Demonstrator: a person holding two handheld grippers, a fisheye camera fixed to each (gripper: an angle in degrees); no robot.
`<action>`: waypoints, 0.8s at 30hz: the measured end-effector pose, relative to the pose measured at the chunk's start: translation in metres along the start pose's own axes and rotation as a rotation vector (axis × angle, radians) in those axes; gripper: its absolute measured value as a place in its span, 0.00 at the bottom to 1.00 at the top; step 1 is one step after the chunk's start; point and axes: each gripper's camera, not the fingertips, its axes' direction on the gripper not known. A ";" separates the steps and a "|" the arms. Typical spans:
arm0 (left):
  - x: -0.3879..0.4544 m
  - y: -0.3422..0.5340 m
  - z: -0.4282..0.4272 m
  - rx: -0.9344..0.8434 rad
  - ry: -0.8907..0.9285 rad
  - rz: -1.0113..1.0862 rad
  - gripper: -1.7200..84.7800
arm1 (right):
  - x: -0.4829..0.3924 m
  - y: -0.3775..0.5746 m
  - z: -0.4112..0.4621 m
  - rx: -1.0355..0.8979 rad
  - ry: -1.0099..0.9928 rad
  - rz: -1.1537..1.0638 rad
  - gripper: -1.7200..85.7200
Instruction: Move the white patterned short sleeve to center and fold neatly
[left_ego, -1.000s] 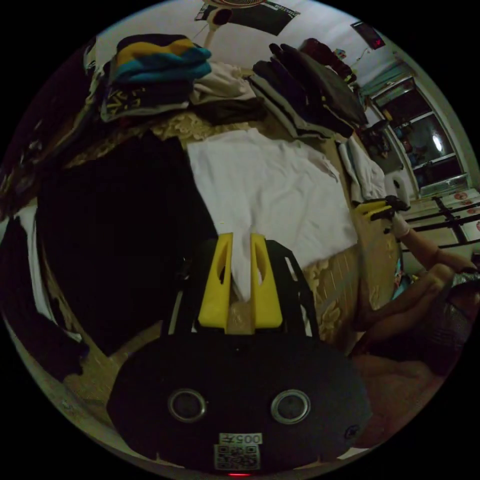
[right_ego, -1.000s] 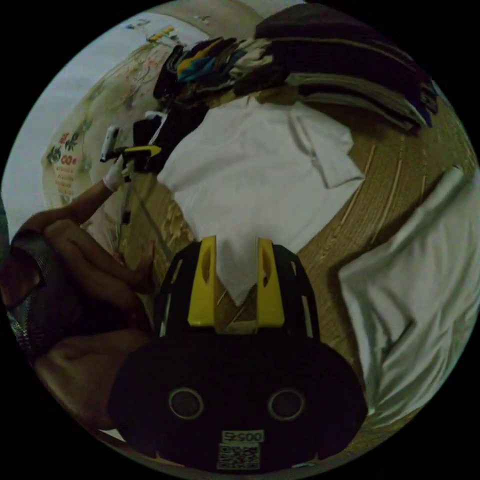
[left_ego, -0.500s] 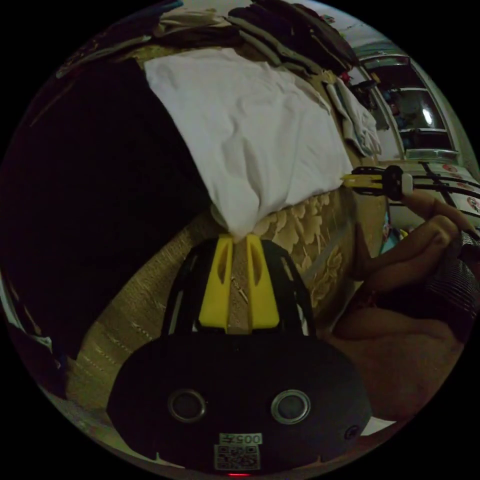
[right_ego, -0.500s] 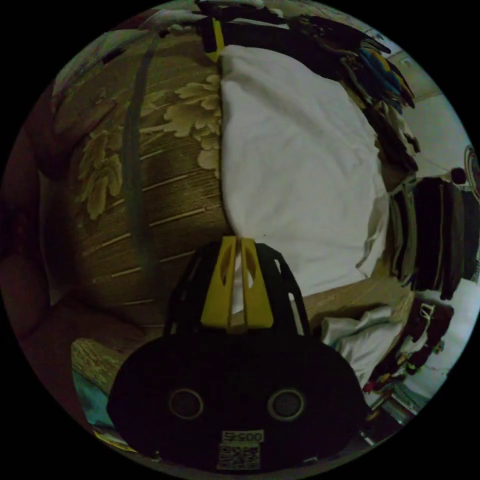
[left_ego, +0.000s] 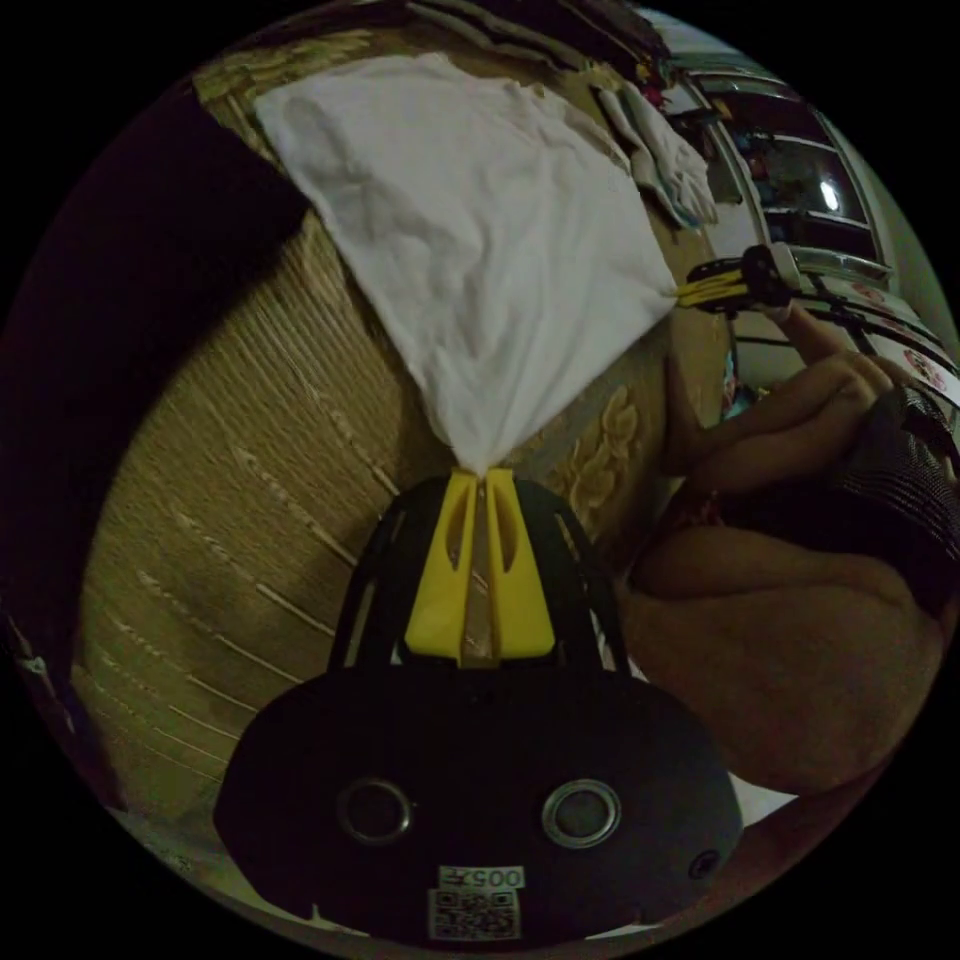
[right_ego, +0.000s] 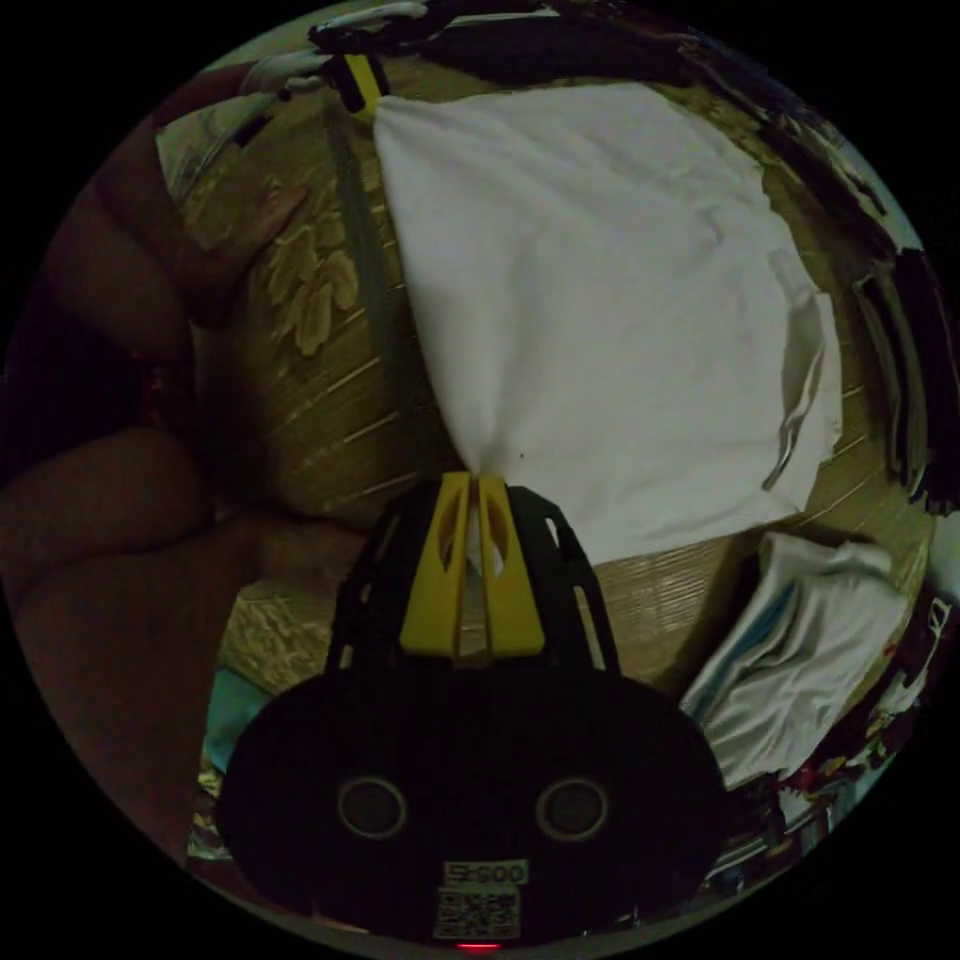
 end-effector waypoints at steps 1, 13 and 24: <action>-0.001 0.001 0.005 -0.011 0.014 -0.007 0.02 | -0.003 0.003 0.002 -0.010 -0.016 0.005 0.00; -0.016 0.027 -0.026 0.098 -0.096 -0.153 0.02 | 0.023 0.052 -0.049 0.028 -0.270 0.101 0.01; 0.015 -0.116 -0.080 0.241 -0.046 0.049 0.01 | 0.135 0.070 -0.094 0.232 -0.164 0.568 0.01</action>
